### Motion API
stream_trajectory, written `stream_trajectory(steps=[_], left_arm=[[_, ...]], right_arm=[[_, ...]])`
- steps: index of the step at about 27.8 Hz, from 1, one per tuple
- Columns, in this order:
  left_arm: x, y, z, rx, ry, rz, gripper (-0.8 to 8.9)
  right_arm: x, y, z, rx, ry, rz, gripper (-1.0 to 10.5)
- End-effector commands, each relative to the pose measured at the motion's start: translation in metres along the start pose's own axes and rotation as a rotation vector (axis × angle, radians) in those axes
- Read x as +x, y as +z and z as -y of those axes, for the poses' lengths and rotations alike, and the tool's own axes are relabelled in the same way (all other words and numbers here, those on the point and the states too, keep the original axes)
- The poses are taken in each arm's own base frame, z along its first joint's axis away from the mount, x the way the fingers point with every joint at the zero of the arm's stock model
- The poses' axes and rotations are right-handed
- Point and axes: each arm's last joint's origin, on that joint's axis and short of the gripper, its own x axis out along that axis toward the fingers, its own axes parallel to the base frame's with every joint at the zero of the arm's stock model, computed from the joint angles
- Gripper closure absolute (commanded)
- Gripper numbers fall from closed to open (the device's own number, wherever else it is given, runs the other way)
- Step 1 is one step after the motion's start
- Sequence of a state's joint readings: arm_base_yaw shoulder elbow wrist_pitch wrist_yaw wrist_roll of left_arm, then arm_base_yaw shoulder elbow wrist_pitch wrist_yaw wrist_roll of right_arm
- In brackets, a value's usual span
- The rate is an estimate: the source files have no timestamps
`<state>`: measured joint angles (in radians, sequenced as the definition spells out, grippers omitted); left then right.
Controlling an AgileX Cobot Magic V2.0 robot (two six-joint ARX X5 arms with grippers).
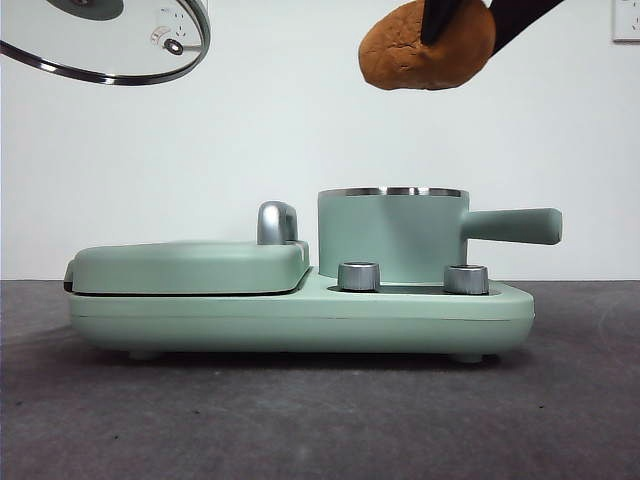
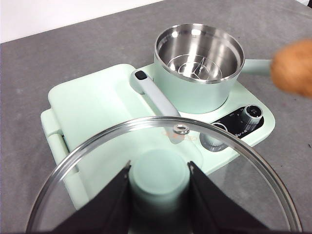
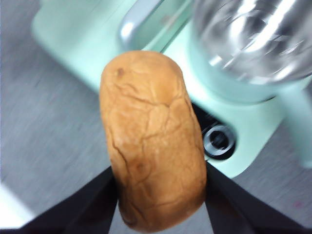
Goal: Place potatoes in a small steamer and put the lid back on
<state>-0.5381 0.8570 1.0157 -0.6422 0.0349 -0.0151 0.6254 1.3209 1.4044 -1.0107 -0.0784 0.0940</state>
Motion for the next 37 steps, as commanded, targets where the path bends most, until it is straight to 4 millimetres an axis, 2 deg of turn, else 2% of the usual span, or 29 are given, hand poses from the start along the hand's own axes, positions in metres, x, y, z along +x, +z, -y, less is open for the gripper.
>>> stream_trajectory(steps=[1, 9, 16, 22, 37], left_arm=[[-0.004, 0.007, 0.001, 0.014, -0.005, 0.053, 7.98], [-0.004, 0.007, 0.001, 0.014, -0.005, 0.053, 7.98], [-0.004, 0.007, 0.001, 0.026, -0.005, 0.053, 7.98], [-0.004, 0.007, 0.001, 0.029, -0.005, 0.054, 7.98], [-0.004, 0.007, 0.001, 0.029, -0.005, 0.054, 7.98]], right_arm=[[0.011, 0.018, 0.010, -0.014, -0.024, -0.013, 7.3], [0.055, 0.058, 0.047, -0.010, -0.085, -0.060, 7.3], [0.090, 0.077, 0.073, 0.011, -0.111, -0.080, 7.3], [0.117, 0.082, 0.087, 0.030, -0.074, -0.081, 7.3], [0.154, 0.081, 0.095, 0.036, -0.068, -0.107, 7.3]])
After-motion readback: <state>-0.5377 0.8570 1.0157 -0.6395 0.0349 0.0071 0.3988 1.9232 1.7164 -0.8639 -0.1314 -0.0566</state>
